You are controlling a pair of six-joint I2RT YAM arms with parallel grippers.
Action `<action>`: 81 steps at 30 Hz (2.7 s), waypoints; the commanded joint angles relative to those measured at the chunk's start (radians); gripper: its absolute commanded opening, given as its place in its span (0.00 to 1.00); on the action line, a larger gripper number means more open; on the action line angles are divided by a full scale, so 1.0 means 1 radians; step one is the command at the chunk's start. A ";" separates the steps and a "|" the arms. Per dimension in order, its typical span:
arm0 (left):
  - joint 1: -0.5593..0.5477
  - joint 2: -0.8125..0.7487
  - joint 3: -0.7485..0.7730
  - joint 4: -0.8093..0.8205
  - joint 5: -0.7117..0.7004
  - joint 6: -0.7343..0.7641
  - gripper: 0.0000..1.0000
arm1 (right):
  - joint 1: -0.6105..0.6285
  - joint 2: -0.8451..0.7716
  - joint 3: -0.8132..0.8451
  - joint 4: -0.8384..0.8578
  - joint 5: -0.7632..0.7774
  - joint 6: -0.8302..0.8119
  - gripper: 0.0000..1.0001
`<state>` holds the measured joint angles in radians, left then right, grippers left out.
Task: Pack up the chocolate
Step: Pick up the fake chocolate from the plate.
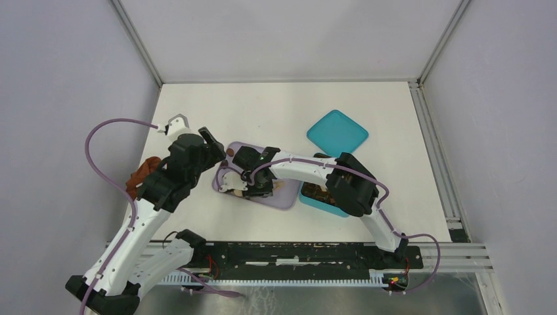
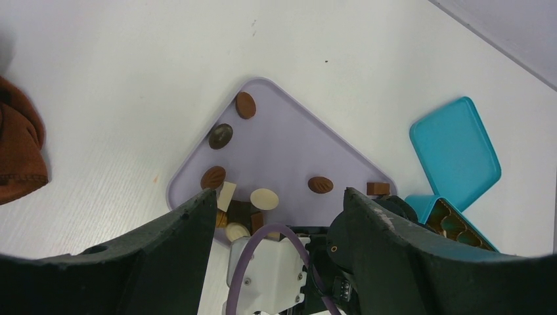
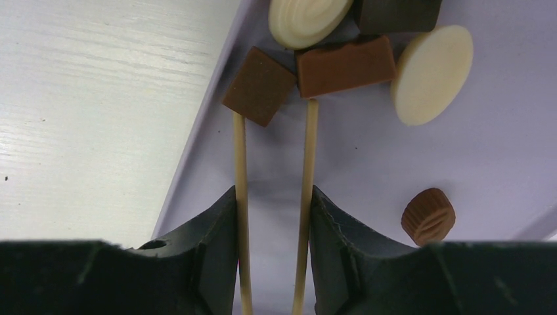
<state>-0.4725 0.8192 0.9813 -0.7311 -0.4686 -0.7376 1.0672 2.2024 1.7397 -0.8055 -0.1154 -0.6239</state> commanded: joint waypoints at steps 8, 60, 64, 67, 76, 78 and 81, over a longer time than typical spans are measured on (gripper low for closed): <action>0.003 -0.027 -0.005 0.005 -0.016 -0.042 0.77 | -0.007 -0.001 0.054 0.016 0.109 0.058 0.46; 0.003 -0.043 -0.006 -0.002 -0.019 -0.049 0.77 | 0.024 0.004 0.073 0.008 0.069 0.098 0.45; 0.003 -0.040 -0.003 -0.002 -0.019 -0.048 0.77 | 0.015 -0.005 0.069 0.012 0.109 0.101 0.45; 0.003 -0.041 -0.004 -0.001 -0.019 -0.048 0.77 | 0.003 -0.019 0.054 0.014 0.131 0.098 0.44; 0.004 -0.037 0.002 0.002 -0.018 -0.046 0.77 | -0.017 -0.052 0.008 0.018 0.082 0.088 0.43; 0.002 -0.037 0.002 0.001 -0.018 -0.044 0.77 | -0.014 -0.053 0.008 0.013 0.056 0.086 0.43; 0.003 -0.040 0.001 -0.001 -0.018 -0.044 0.77 | -0.009 -0.045 0.008 0.010 0.041 0.081 0.44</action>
<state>-0.4725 0.7830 0.9726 -0.7322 -0.4686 -0.7647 1.0489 2.1948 1.7454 -0.8017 -0.0372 -0.5438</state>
